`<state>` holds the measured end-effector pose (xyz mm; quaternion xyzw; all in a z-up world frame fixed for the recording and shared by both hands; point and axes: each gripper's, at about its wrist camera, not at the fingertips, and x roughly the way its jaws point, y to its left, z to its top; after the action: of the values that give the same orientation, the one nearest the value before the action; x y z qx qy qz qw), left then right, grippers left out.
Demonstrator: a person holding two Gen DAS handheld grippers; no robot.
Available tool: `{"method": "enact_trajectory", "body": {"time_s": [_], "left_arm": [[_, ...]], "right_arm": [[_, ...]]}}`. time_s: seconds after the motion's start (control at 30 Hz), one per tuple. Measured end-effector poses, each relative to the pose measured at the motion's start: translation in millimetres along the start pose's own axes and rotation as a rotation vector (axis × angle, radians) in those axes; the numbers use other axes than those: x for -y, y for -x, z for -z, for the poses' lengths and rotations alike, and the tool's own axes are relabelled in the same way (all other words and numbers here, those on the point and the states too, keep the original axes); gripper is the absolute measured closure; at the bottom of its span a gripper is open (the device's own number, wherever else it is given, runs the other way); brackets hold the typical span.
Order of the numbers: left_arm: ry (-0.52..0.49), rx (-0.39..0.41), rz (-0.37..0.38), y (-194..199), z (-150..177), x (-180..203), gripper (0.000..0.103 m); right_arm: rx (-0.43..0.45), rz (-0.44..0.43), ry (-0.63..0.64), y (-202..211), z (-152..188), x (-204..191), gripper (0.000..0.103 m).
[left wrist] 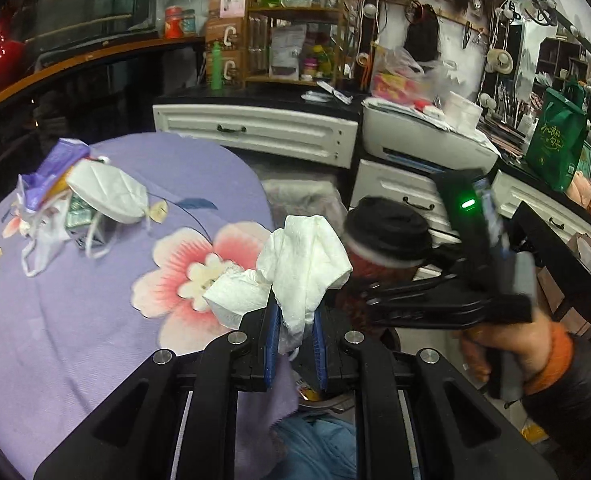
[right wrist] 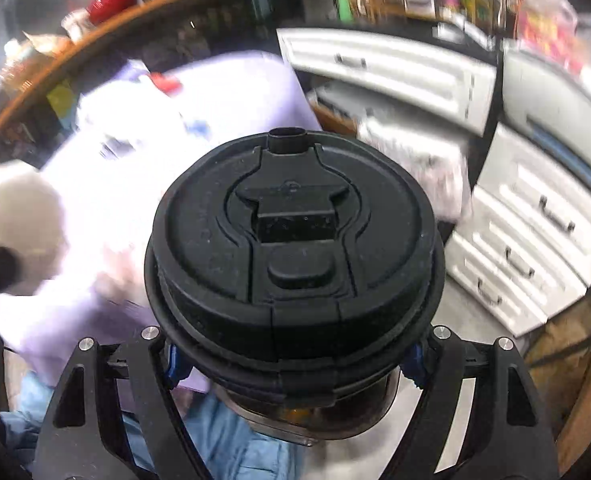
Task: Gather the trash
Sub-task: 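Carry both items to the bin and open the right tool to drop the red cup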
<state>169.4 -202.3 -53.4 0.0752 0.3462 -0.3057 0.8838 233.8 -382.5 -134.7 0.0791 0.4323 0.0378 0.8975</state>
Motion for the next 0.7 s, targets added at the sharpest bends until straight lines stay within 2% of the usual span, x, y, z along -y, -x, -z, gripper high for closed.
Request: {"method": "enact_trajectory", "body": {"time_s": [0.27,0.4,0.53,0.7], "left_arm": [[-0.003,-0.053,0.009,-23.0,11.5,11.0,0.088],[-0.007,-0.067,0.013,-28.0,12.9,12.9,0.088],[-0.011,-0.077,0.017,-31.6,14.9,14.9,0.088],[-0.014,-0.091,0.023,-37.1,17.5,16.0,0.088]], "right_arm": [[-0.181,0.018,0.003,-95.0,29.9,12.4,0.024],[-0.255,0.023,0.009,-129.0,38.8,13.4,0.024],[-0.3,0.041,0.023,-149.6,41.3,12.5,0.022],[-0.323,0.055,0.03,-153.5,44.4,11.9,0.02]]}}
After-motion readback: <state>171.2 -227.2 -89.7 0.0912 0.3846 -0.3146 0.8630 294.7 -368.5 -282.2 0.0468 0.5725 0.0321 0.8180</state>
